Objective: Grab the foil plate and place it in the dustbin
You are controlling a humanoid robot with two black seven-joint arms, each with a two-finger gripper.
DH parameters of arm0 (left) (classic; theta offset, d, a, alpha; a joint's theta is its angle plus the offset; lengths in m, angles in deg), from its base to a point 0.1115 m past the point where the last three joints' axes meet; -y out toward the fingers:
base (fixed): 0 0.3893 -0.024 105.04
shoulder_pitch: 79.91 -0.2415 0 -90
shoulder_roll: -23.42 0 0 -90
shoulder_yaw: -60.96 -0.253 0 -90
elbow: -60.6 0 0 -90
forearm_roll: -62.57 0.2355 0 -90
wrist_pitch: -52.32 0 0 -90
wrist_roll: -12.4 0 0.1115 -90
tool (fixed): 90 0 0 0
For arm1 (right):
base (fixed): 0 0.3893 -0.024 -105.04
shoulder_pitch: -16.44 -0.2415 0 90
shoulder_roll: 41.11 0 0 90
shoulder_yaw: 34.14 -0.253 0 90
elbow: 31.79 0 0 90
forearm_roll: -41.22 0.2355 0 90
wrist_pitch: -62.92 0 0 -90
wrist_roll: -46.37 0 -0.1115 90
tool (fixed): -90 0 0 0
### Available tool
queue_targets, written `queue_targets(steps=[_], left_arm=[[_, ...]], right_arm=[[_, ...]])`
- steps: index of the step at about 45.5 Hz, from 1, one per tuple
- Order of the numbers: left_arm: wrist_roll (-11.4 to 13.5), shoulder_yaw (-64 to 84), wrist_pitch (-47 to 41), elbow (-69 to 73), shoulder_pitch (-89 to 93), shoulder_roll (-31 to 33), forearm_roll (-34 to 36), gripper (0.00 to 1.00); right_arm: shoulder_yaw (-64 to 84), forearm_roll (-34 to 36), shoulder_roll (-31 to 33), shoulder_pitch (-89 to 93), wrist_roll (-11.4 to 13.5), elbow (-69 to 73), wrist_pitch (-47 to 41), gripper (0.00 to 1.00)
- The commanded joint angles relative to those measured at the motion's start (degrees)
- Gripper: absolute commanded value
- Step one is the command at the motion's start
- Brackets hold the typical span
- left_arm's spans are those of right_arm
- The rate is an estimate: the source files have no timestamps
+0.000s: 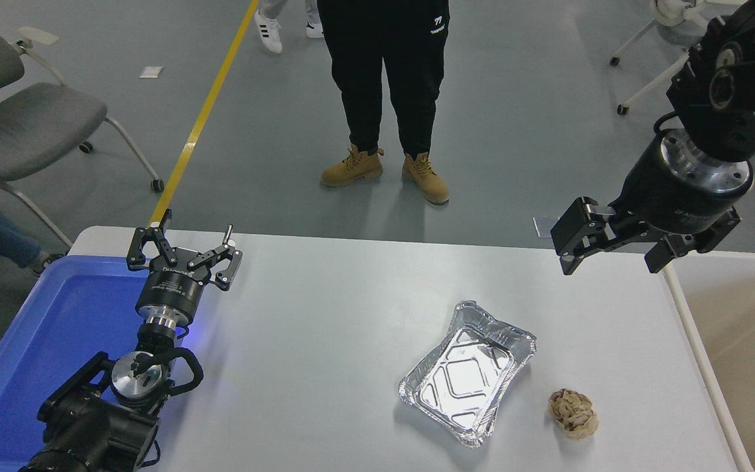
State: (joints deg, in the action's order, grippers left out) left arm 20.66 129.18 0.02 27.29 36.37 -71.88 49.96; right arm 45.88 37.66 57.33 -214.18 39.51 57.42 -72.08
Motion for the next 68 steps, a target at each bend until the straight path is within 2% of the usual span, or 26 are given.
queue_targets(steps=[1,35,50,68], left_arm=[[0.0,0.0,0.0,0.0,-0.1,0.0,0.0,0.99],[-0.1,0.1,0.0,0.0,0.0,-0.1,0.0,0.99],[-0.1,0.1,0.0,0.0,0.0,-0.1,0.0,0.99],[-0.1,0.1,0.0,0.0,0.0,-0.1,0.0,0.99]], right_arm=[[-0.3,0.0,0.0,0.0,0.0,0.0,0.0,1.00],[-3.4,0.0,-2.0,5.9,0.0,-1.5,0.3,1.00],[-4.3,6.5,-5.6,13.8,0.0,-1.3,8.1,1.00],[-9.2,8.1,-5.9,29.2,0.4,-2.5,22.4,1.00]])
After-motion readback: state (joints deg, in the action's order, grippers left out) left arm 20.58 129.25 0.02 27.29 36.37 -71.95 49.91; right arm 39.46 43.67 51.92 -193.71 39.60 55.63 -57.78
